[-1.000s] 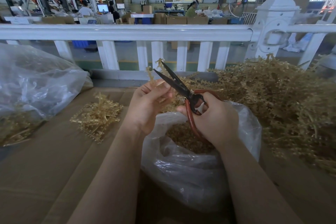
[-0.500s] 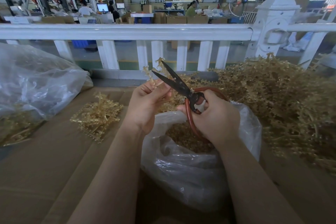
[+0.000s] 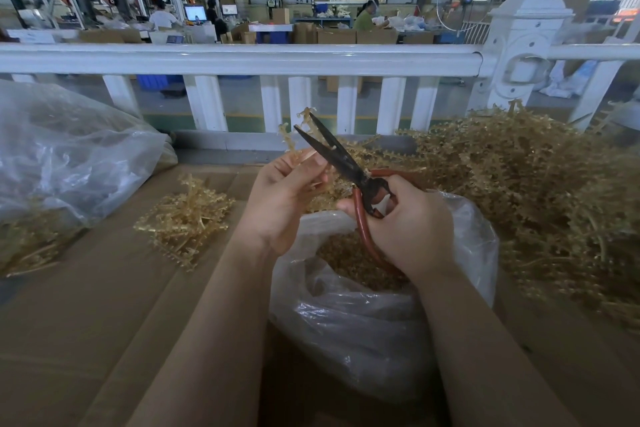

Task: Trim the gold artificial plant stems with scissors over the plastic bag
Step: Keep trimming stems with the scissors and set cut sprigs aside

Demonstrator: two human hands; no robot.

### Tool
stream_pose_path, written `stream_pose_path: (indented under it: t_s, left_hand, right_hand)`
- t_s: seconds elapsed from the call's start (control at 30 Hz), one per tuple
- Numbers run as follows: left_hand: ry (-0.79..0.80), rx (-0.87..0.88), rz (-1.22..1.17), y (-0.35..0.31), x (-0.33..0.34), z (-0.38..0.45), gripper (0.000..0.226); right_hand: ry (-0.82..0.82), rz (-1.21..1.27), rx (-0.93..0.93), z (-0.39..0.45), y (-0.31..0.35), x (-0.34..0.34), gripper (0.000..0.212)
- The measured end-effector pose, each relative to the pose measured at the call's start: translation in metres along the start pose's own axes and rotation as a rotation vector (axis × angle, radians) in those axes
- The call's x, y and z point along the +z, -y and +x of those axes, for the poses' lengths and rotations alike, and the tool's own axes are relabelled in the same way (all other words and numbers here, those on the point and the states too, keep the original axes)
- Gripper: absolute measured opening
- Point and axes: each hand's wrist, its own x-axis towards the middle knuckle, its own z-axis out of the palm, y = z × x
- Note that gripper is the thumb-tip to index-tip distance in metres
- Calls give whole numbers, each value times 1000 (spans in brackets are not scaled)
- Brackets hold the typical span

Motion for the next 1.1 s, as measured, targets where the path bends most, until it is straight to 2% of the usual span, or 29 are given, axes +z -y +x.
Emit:
stream_pose_path:
  t_s: [0.13, 0.33, 0.53, 0.67, 0.8, 0.9, 1.0, 1.1]
  left_hand:
    - [24, -7, -8, -1, 0, -1, 12]
    - [-16, -20, -40, -2, 2, -1, 7]
    - [-13, -25, -17, -2, 3, -1, 11]
    - [-38, -32, -1, -2, 3, -1, 13]
    - [-58, -48, 14, -2, 4, -1, 13]
    - [-80, -75, 2, -1, 3, 0, 14]
    - [-143, -114, -44, -1, 1, 2, 13]
    - [-131, -165, -33, 1, -1, 3, 9]
  right_hand:
    - [46, 57, 23, 0, -1, 0, 62]
    - [-23, 40, -16, 1, -1, 1, 58]
    - [-88, 22, -73, 1, 0, 1, 56]
    - [-60, 39, -55, 1, 1, 0, 53]
    - [1, 27, -11, 2, -3, 1, 63]
    - [34, 30, 21, 2, -4, 1, 61]
    - [77, 131, 84, 1, -6, 3, 48]
    - [109, 336, 198, 3, -3, 4, 43]
